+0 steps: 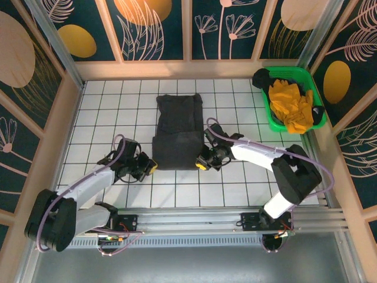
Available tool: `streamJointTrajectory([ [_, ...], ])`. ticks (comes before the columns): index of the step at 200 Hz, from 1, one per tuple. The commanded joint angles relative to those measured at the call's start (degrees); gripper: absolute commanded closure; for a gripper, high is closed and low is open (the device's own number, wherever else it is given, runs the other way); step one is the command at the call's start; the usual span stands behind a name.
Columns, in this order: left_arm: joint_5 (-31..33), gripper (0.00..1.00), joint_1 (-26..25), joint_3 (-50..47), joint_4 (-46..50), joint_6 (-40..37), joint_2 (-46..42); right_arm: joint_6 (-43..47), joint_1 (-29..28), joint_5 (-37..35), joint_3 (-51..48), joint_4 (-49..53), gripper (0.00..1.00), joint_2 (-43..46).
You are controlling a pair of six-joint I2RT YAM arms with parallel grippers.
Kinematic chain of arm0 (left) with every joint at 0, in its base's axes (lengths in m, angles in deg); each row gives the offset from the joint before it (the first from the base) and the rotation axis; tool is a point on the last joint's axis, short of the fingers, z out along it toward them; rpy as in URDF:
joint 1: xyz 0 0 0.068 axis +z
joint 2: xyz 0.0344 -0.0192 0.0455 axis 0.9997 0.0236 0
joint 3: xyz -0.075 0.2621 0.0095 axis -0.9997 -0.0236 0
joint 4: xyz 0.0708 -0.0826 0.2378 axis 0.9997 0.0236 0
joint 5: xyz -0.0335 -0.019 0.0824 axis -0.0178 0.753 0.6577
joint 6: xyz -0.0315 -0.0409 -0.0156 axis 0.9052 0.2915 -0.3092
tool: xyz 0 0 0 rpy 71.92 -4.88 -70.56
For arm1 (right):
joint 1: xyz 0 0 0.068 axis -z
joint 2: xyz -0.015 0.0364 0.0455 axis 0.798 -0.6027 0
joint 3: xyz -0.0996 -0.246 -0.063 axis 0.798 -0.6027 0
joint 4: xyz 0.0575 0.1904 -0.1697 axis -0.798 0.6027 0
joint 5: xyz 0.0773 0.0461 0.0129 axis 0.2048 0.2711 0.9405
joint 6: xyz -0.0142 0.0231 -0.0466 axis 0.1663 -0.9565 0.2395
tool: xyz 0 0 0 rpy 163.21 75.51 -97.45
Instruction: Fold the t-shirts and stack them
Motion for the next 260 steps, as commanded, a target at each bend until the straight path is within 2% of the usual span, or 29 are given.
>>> streamJointTrajectory([
  [1,1.0,1.0,-0.2,4.2,5.2,-1.1,-3.1,-3.9,-1.2,-2.0,-0.2,2.4,1.0,4.1],
  [39,4.8,1.0,-0.1,15.3,7.7,-2.2,-1.6,-4.1,0.7,-6.4,8.4,8.2,1.0,6.1],
  [88,6.1,1.0,2.0,32.0,5.4,-4.4,11.7,-0.5,8.4,-6.8,24.9,10.7,1.0,-1.7],
  [158,6.3,1.0,7.9,49.5,0.2,-7.1,32.5,5.3,17.9,-4.7,53.6,11.6,1.0,-26.5],
  [190,6.4,1.0,10.6,59.5,-0.9,-8.8,45.7,8.9,20.9,-4.2,68.1,11.0,1.0,-39.1],
  [208,5.0,1.0,12.1,65.1,-2.7,-8.3,51.9,10.9,22.3,-2.1,77.6,9.4,1.0,-47.2],
  [221,4.7,1.0,12.9,69.0,-4.0,-8.5,55.8,11.9,23.0,1.4,81.0,5.6,1.0,-51.7],
  [230,5.3,0.96,13.5,71.8,-3.8,-9.0,58.0,11.9,23.5,5.0,82.2,2.1,0.87,-54.2],
  [246,6.3,0.7,14.2,75.2,-3.9,-10.2,60.3,13.8,24.0,8.3,85.7,0.9,0.6,-57.3],
  [251,6.5,0.62,14.4,75.8,-3.8,-10.6,60.6,14.7,24.0,8.6,86.3,0.9,0.55,-57.6],
  [260,7.9,0.54,14.6,76.2,-3.3,-11.6,60.0,16.7,24.2,9.2,86.9,1.2,0.46,-57.4],
])
